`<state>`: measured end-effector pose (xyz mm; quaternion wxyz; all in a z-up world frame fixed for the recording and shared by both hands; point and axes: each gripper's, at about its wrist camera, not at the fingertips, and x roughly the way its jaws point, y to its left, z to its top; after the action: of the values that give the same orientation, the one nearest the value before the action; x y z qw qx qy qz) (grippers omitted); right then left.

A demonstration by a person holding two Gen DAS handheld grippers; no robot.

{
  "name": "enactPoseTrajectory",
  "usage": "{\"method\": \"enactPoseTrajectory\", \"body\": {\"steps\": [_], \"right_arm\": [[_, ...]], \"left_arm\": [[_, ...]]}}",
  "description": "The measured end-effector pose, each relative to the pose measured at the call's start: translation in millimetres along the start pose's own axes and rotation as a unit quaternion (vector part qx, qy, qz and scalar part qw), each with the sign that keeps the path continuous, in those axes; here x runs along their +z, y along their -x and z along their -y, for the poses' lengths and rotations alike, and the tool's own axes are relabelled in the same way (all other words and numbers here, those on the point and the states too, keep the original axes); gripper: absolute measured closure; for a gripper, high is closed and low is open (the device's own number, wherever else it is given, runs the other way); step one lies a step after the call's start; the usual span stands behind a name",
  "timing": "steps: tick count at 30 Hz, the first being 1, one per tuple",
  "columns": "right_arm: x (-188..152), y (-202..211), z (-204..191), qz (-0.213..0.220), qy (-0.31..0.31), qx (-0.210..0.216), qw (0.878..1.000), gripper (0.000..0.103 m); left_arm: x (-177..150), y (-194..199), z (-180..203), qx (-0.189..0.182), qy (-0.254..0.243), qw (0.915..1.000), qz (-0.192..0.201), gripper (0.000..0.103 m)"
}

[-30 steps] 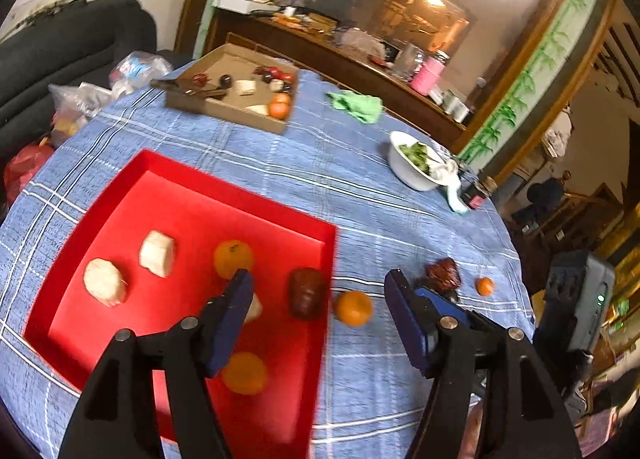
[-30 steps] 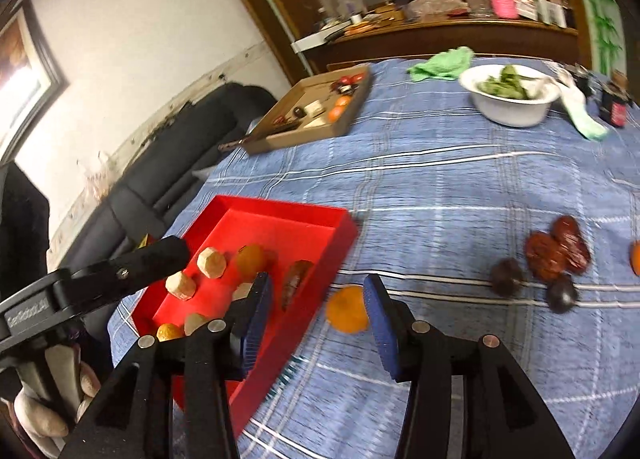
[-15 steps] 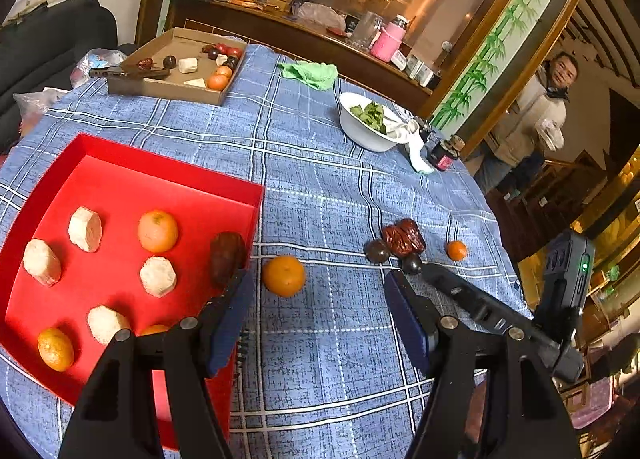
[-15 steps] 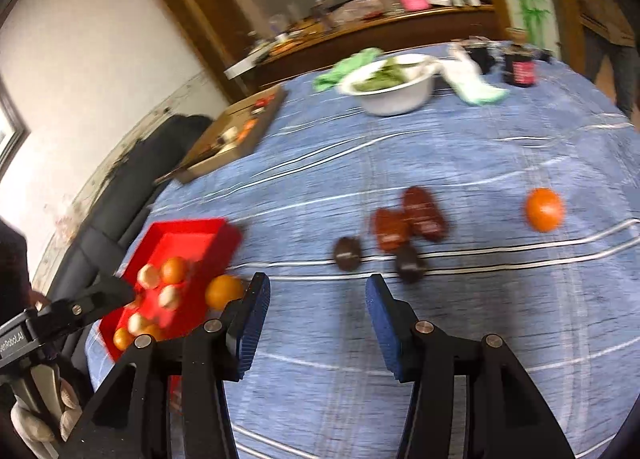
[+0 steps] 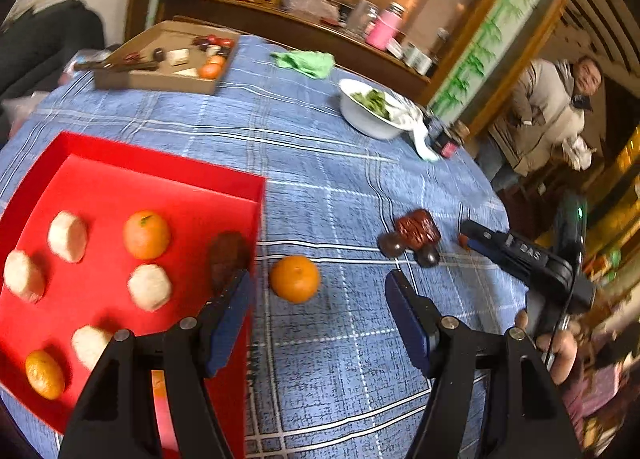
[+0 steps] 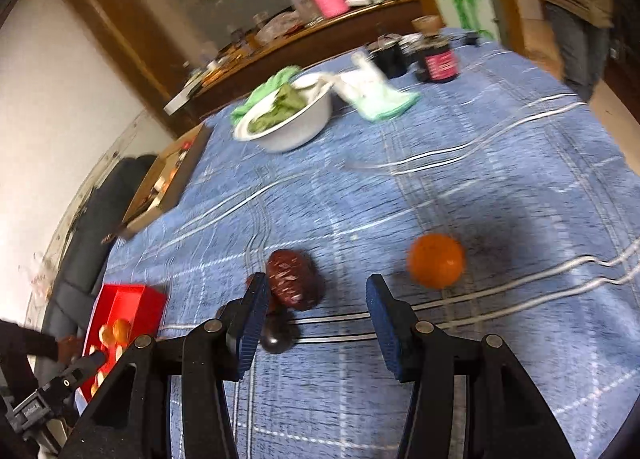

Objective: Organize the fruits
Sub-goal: 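Move both tools from the tray back toward the remaining fruit, then grasp a small orange with the left tool while the right tool grasps a dark round plum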

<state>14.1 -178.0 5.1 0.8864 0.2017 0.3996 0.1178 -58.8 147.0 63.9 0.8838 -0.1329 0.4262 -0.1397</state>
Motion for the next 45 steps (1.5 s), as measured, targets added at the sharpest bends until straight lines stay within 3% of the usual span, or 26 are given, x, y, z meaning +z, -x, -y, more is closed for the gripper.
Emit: {"method": "enactPoseTrajectory", "body": {"steps": [4, 8, 12, 19, 21, 23, 24, 25, 26, 27, 30, 34, 41, 45], "right_arm": [[-8.9, -19.7, -20.6, -0.033, 0.052, 0.014, 0.998, 0.049], [-23.1, -31.8, -29.0, -0.058, 0.083, 0.012, 0.995, 0.049], [-26.6, -31.7, -31.4, -0.059, 0.092, 0.015, 0.994, 0.049], [-25.2, -32.2, -28.6, -0.058, 0.088, 0.019, 0.994, 0.049], [-24.9, -32.4, -29.0, -0.058, 0.088, 0.018, 0.994, 0.049], [-24.5, -31.9, -28.7, -0.058, 0.087, 0.018, 0.994, 0.049], [-24.2, -31.3, -27.9, -0.057, 0.086, 0.017, 0.995, 0.049], [-23.6, -31.1, -27.1, -0.055, 0.084, 0.016, 0.995, 0.049], [-23.2, -30.2, -25.7, -0.053, 0.079, 0.014, 0.995, 0.049], [-22.6, -29.4, -24.1, -0.052, 0.075, 0.014, 0.996, 0.049], [-20.2, -26.2, -18.5, -0.047, 0.06, 0.019, 0.997, 0.049], [-19.8, -25.0, -16.5, -0.046, 0.054, 0.021, 0.997, 0.049], [-18.1, -21.7, -10.5, -0.041, 0.045, 0.018, 0.998, 0.049], [-18.1, -21.4, -10.7, -0.037, 0.049, 0.016, 0.998, 0.049]], "left_arm": [[-1.8, -11.3, 19.1, 0.015, -0.068, 0.9975, -0.011, 0.035], [-4.7, -31.4, 42.7, 0.037, -0.152, 0.9868, -0.041, 0.036], [-3.9, -50.3, 59.9, 0.059, -0.199, 0.9766, -0.056, 0.036], [3.9, -76.3, 53.9, 0.118, -0.198, 0.9707, -0.069, 0.036], [5.2, -75.6, 50.4, 0.109, -0.19, 0.9729, -0.074, 0.036], [7.2, -67.2, 50.1, 0.044, -0.171, 0.9803, -0.089, 0.036], [10.0, -56.6, 49.6, -0.02, -0.147, 0.9837, -0.101, 0.04], [11.7, -48.8, 48.9, -0.049, -0.133, 0.9846, -0.102, 0.043], [13.4, -39.7, 48.8, -0.056, -0.129, 0.9859, -0.09, 0.043], [16.8, -26.4, 48.1, -0.046, -0.13, 0.9883, -0.064, 0.043], [23.9, -16.3, 36.9, -0.022, -0.116, 0.9924, -0.037, 0.043], [16.6, -35.2, 31.0, 0.014, -0.114, 0.9914, -0.062, 0.043], [-10.3, -58.1, 57.5, -0.009, -0.149, 0.9851, -0.085, 0.043], [-19.4, -76.3, 68.1, -0.001, -0.165, 0.982, -0.092, 0.043]]}}
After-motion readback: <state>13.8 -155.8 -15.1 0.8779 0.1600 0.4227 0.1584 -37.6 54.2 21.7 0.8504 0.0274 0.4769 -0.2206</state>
